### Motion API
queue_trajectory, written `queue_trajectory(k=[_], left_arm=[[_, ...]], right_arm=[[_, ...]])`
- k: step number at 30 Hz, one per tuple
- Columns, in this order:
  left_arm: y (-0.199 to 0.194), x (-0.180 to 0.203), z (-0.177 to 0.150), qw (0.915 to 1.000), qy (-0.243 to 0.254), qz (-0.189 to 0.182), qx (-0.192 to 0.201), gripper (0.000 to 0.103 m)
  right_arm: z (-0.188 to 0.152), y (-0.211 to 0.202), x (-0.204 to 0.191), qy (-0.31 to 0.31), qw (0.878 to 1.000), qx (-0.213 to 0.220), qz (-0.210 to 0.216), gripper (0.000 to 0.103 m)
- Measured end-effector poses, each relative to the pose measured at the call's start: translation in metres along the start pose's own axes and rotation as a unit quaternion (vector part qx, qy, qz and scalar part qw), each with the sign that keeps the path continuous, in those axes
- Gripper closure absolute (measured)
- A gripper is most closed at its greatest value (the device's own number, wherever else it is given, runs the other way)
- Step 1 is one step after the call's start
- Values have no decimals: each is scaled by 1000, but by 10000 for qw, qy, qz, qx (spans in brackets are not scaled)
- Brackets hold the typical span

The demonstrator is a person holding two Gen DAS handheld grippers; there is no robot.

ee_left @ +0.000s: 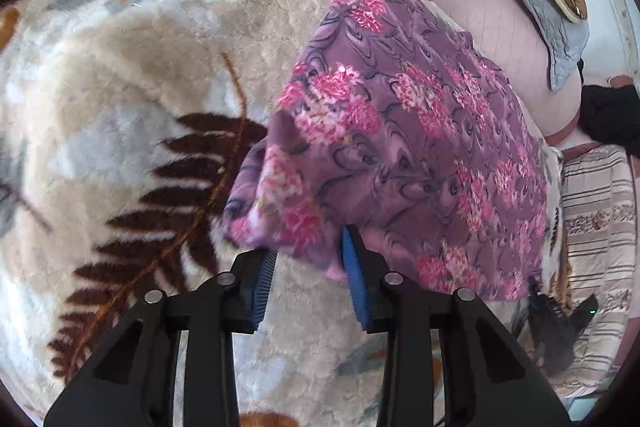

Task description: Fold small clothes

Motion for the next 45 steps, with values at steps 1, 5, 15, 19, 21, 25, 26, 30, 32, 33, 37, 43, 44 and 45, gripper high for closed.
queue_trajectory(k=[1, 5, 15, 19, 21, 25, 26, 30, 32, 33, 37, 43, 44, 45], left_arm=[[-6, 2, -3, 9998, 141, 67, 76, 71], [-24, 5, 2, 9976, 512, 206, 415, 71], [-29, 34, 14, 9918, 1010, 394, 675, 66], [-10, 34, 19, 9900, 1098, 599, 646, 65], [7, 31, 20, 9892, 1150, 758, 499, 62], [19, 27, 17, 9879, 1238, 782, 511, 60], [20, 29, 16, 9866, 1310, 809, 533, 59], [19, 32, 14, 9844, 1441, 829, 584, 57], [17, 31, 13, 9855, 1397, 778, 565, 57], [17, 31, 13, 9857, 1391, 768, 557, 57], [9, 36, 13, 9851, 1456, 705, 581, 57], [4, 47, 32, 9789, 1738, 757, 761, 52], [5, 49, 39, 9778, 1767, 792, 796, 52], [6, 50, 48, 9768, 1779, 842, 840, 51]], right_arm=[[0, -4, -1, -39, 10000, 12, -83, 88], [7, -28, -5, -105, 9989, 326, -328, 84], [17, -49, -42, -700, 9946, 751, -162, 81], [3, -21, -38, -907, 9937, 523, -411, 78], [-8, 0, -26, -995, 9927, 178, -653, 74], [-12, 0, -25, -1095, 9916, 350, -594, 72], [-11, 0, -26, -1148, 9909, 336, -618, 72], [-4, -13, -37, -1106, 9902, 578, -630, 70], [-3, -18, -50, -1086, 9910, 654, -431, 70], [-3, -19, -54, -1118, 9908, 653, -397, 70], [-1, -18, -67, -1239, 9887, 742, -402, 70], [12, -7, -62, -1087, 9905, 686, -489, 68], [17, -4, -61, -1037, 9913, 672, -450, 68], [26, 1, -61, -925, 9929, 631, -391, 67]])
Point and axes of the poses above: each gripper's, at about its wrist camera, not at the fingertips, and y roughly the way its jaws point, x to its right, z to its top, the point moved 4 cm from there along y, roughly the way its jaws point, and after that the axes turned 12 degrees about x, right-handed, at the moved point
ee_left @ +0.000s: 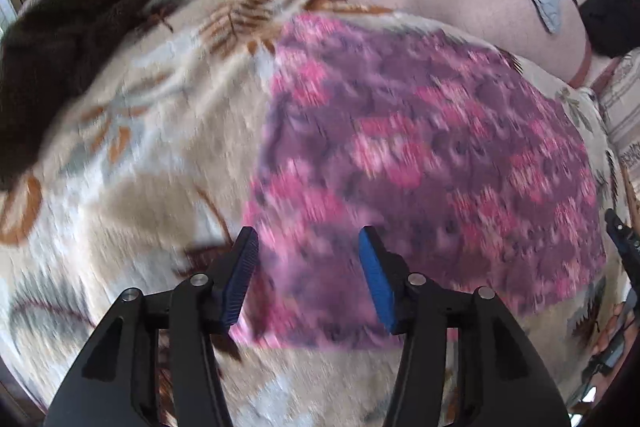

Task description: Fold small clothes

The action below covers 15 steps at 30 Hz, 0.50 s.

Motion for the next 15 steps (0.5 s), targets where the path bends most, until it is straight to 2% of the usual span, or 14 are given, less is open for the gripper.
queue_trajectory(k=[1, 3, 6, 8, 11, 12, 15], left_arm=[[3, -1, 9, 10000, -1, 43, 22, 50], [11, -4, 24, 10000, -9, 82, 0, 46], [26, -8, 44, 9999, -15, 168, -39, 46], [36, -13, 54, 9998, -33, 188, -62, 46], [52, -30, 73, 9992, -377, 126, -69, 44], [58, -37, 78, 9983, -579, 30, -94, 42], [82, -48, 86, 9913, -1136, -551, -361, 41]], right_arm=[[5, 5, 1, 100, 9999, -33, 35, 65], [17, 22, 4, 384, 9990, -181, 108, 53], [33, 53, 12, 767, 9966, -301, -32, 53], [37, 70, 13, 920, 9950, -389, 40, 52], [43, 94, 6, 908, 9947, -471, 131, 53], [44, 101, 3, 821, 9953, -487, 165, 53], [47, 119, -10, 542, 9966, -544, 289, 52]])
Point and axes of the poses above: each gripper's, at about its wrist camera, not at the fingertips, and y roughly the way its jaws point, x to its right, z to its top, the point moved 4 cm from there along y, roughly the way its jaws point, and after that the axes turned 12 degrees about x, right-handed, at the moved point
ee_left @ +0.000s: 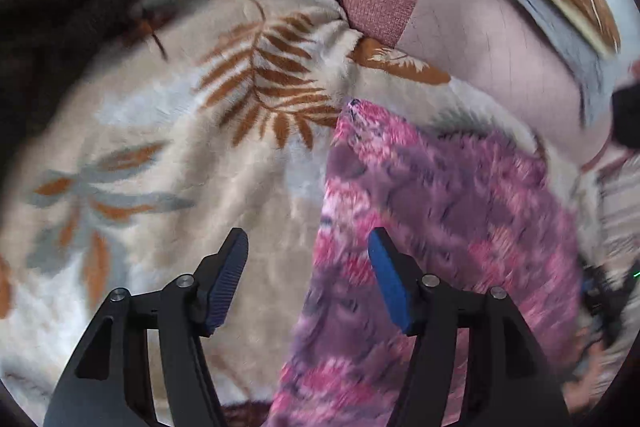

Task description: Fold small clothes

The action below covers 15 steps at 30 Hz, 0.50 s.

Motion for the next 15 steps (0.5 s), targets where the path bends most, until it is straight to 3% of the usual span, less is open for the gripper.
queue_trajectory(k=[1, 4, 5, 6, 7, 12, 15], left_arm=[[10, -1, 2, 9993, -183, -270, -158, 41], [28, 5, 1, 9962, -468, -607, -424, 42], [29, 8, 2, 9964, -464, -613, -359, 48], [27, 14, 4, 9969, -406, -642, -225, 82], [25, 20, 6, 9969, -341, -687, -143, 100], [13, 30, 24, 9962, -325, -743, 327, 100], [27, 22, 23, 9989, -282, -272, 272, 100]], right_arm=[[0, 4, -3, -68, 10000, -20, 28, 53], [2, 8, -13, -437, 9990, 92, 102, 55], [2, 7, -16, -547, 9984, 128, 67, 63], [5, 6, -17, -654, 9976, 210, -23, 86], [8, 4, -17, -675, 9974, 231, -7, 99], [37, -27, -18, -352, 9940, 842, 600, 99], [45, -22, -9, -15, 9942, 897, 587, 99]])
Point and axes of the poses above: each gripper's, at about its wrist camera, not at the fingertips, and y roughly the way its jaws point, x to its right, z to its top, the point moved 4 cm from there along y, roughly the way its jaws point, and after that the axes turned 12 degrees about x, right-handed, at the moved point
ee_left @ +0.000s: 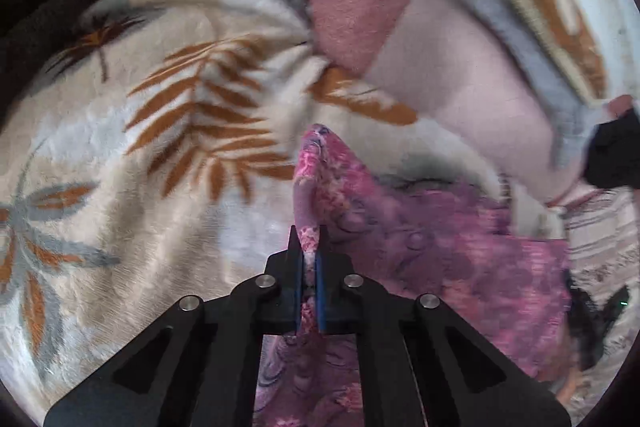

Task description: Fold small clothes

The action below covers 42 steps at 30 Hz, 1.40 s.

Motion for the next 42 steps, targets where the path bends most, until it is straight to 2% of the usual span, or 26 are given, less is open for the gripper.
queue_trajectory(k=[2, 3, 4, 5, 7, 10, 11, 12, 14, 16, 18, 20, 22, 23, 24, 26, 27, 30, 32, 33, 36, 38, 41, 42], left_arm=[[12, -7, -6, 9993, 14, 345, -152, 97], [12, -10, -7, 9989, 13, 434, -159, 94], [9, -12, -6, 9990, -11, 425, -145, 93], [2, -13, -5, 9993, -52, 344, -119, 93], [-17, -13, -2, 9999, -50, 142, 51, 93], [-43, -1, -9, 9989, 106, -409, 189, 78], [-47, 4, -15, 9986, 224, -438, 201, 67], [-48, 9, -24, 9982, 399, -404, 180, 61], [-38, 14, -46, 9967, 790, -181, -62, 61], [-26, 15, -69, 9932, 1073, 37, -442, 61], [-37, 18, -77, 9916, 1265, 79, -237, 61], [-49, 22, -82, 9909, 1319, -127, -247, 60], [-61, 23, -91, 9908, 1311, -266, -208, 54], [-62, 23, -96, 9902, 1353, -278, -217, 50], [-62, 22, -102, 9892, 1425, -239, -225, 48], [-58, 19, -114, 9872, 1563, -30, -324, 44], [-56, 16, -117, 9874, 1533, 5, -387, 43], [-64, 12, -112, 9916, 1174, -170, -518, 43], [-70, 6, -105, 9936, 858, -373, -629, 43], [-73, 1, -101, 9942, 705, -463, -674, 43], [-82, -13, -94, 9943, 444, -562, -785, 42], [-82, -26, -87, 9941, 245, -553, -896, 42], [-85, -43, -78, 9940, 57, -549, -946, 42], [-86, -48, -74, 9940, 31, -545, -944, 42]], right_arm=[[-16, 22, 9, -12, 9980, -525, -343, 99], [-32, 38, 14, -146, 9920, -1081, -634, 98], [-36, 38, 17, -228, 9902, -1133, -786, 95], [-33, 31, 15, -224, 9927, -921, -749, 87], [-23, 6, 9, -199, 9973, -361, -614, 85], [-25, -25, -2, -206, 9998, 65, -19, 85], [-30, -28, -3, -209, 9998, 39, 67, 86], [-44, -26, -3, -297, 9994, -155, 32, 86], [-70, -13, 5, -546, 9949, -767, -364, 86], [-70, -28, 8, -525, 9965, -540, -361, 89], [-67, -50, 9, -280, 9984, -424, -263, 85], [-68, -77, 10, -194, 9995, -244, -77, 85], [-79, -98, 11, -277, 9993, -244, 39, 84], [-85, -102, 12, -333, 9988, -345, 80, 82], [-101, -102, 14, -516, 9968, -613, -18, 78], [-125, -96, 16, -789, 9904, -1114, -198, 78], [-126, -101, 16, -948, 9911, -906, -241, 78], [-122, -106, -4, -1120, 9875, -954, -568, 75], [-123, -115, -37, -1221, 9894, -761, -208, 73], [-126, -116, -49, -1338, 9879, -780, -112, 66], [-158, -119, -109, -2081, 9728, -923, 436, 58], [-190, -120, -150, -2664, 9545, -1082, 792, 55], [-246, -127, -204, -3514, 9166, -1343, 1352, 54], [-268, -129, -224, -3907, 8975, -1380, 1509, 53]])
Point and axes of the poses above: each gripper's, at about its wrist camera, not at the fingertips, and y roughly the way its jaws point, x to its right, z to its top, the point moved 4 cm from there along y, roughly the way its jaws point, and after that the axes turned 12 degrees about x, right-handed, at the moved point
